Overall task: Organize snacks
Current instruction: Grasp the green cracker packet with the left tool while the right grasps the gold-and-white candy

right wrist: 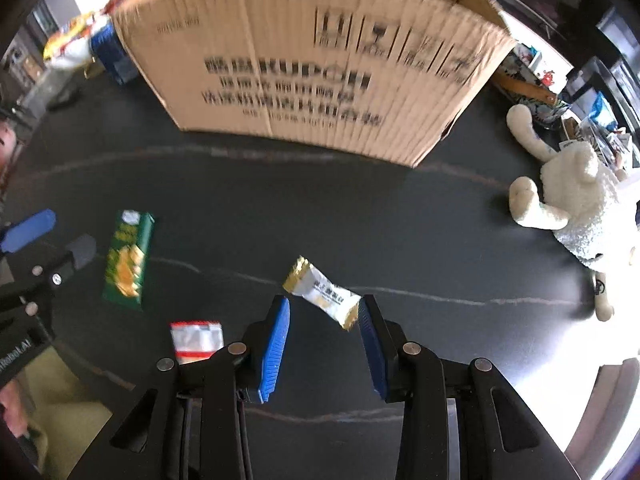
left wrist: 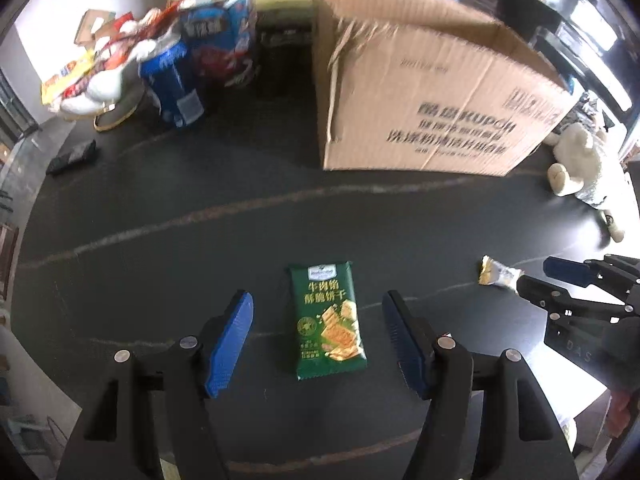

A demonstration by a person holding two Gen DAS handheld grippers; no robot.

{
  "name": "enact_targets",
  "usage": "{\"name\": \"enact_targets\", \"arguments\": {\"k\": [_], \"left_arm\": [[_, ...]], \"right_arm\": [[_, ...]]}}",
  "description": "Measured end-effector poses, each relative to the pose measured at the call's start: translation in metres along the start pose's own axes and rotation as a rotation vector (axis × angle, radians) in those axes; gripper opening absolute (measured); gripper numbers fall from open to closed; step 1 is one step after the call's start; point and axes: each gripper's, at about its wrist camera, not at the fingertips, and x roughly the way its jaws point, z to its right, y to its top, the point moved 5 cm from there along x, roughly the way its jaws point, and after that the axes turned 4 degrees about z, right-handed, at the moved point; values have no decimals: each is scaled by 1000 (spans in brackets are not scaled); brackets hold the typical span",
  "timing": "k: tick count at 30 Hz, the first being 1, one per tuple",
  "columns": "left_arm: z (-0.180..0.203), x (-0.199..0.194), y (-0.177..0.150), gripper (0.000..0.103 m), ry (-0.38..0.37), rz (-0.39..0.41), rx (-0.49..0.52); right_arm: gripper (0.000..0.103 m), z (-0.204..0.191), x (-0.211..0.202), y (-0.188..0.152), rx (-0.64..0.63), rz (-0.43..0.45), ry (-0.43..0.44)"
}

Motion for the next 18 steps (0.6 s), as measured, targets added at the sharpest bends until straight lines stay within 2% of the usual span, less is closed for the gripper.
{"name": "enact_targets", "arguments": {"k": [11, 18], "left_arm": [[2, 33, -13, 69, 1, -93, 5], [-2, 47, -13, 69, 8, -122, -13]], "right_arm": [[37, -3, 19, -3, -84, -44, -53], [37, -9, 36, -5, -125, -76, -37]]}}
